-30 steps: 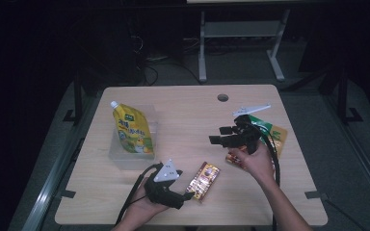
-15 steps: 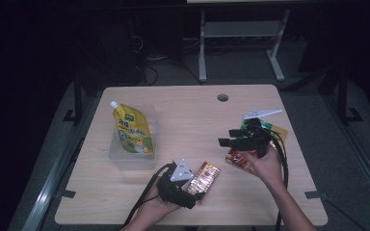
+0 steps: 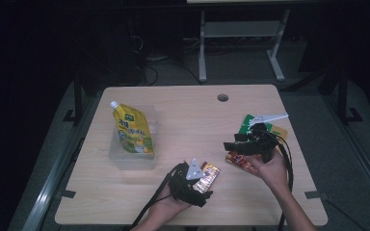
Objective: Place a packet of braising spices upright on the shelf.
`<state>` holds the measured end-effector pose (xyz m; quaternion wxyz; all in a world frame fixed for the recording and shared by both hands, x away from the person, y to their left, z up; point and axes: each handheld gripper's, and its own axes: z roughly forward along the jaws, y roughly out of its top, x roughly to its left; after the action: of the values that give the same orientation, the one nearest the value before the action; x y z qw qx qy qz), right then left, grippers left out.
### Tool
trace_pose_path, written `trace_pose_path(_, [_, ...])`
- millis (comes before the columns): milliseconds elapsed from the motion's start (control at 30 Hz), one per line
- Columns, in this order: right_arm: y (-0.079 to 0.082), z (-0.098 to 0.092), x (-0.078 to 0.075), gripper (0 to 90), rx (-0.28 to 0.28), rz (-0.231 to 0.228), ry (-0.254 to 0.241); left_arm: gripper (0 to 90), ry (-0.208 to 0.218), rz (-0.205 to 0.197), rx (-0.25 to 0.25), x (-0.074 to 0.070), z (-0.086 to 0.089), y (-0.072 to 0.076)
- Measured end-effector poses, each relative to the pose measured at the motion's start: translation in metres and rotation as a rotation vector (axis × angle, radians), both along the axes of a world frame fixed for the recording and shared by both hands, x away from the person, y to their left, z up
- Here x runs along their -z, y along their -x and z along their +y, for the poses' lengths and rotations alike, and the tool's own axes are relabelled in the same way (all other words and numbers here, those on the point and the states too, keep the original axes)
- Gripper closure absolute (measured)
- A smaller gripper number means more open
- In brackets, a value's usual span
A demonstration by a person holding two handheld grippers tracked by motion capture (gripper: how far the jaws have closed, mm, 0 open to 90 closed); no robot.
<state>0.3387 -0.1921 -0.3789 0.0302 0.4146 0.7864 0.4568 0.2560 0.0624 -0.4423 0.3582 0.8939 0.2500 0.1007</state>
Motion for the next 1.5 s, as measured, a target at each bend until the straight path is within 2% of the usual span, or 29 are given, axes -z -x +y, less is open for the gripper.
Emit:
trace_pose_path(100, [0.001, -0.002, 0.003, 31.8, 0.006, 0.012, -0.006, 16.2, -0.023, 0.008, -0.008, 0.006, -0.004, -0.001])
trace_pose_path(167, [0.002, -0.003, 0.004, 31.6, 0.007, 0.012, -0.006, 16.4, -0.034, -0.014, -0.018, 0.007, -0.005, -0.001])
trace_pose_path(367, [0.003, -0.005, 0.007, 31.4, 0.010, 0.014, -0.005, 17.3, -0.066, 0.005, -0.041, 0.013, -0.007, -0.007])
trace_pose_path(500, [0.003, -0.006, 0.007, 31.3, 0.010, 0.009, -0.009, 18.4, -0.067, 0.024, -0.039, 0.013, -0.006, -0.009])
trace_pose_path(567, [0.003, -0.005, 0.007, 31.2, 0.009, 0.009, -0.009, 21.6, -0.068, 0.019, -0.029, 0.012, -0.006, -0.011])
trace_pose_path(700, [0.002, -0.004, 0.009, 30.9, 0.006, 0.019, -0.005, 28.6, -0.067, 0.042, -0.035, 0.010, -0.002, -0.021])
trace_pose_path(833, [0.001, -0.004, 0.010, 30.9, 0.005, 0.025, 0.003, 27.8, -0.073, 0.066, -0.039, 0.011, -0.001, -0.028])
trace_pose_path(1000, [0.000, -0.003, 0.011, 30.8, 0.005, 0.028, 0.008, 26.7, -0.091, 0.091, -0.033, 0.014, -0.003, -0.031])
trace_pose_path(1267, [0.001, -0.002, 0.012, 30.7, 0.004, 0.033, 0.015, 29.8, -0.113, 0.105, -0.009, 0.015, -0.005, -0.034])
trace_pose_path(1500, [0.001, -0.002, 0.012, 30.7, 0.004, 0.038, 0.016, 31.4, -0.125, 0.112, -0.013, 0.014, -0.006, -0.036])
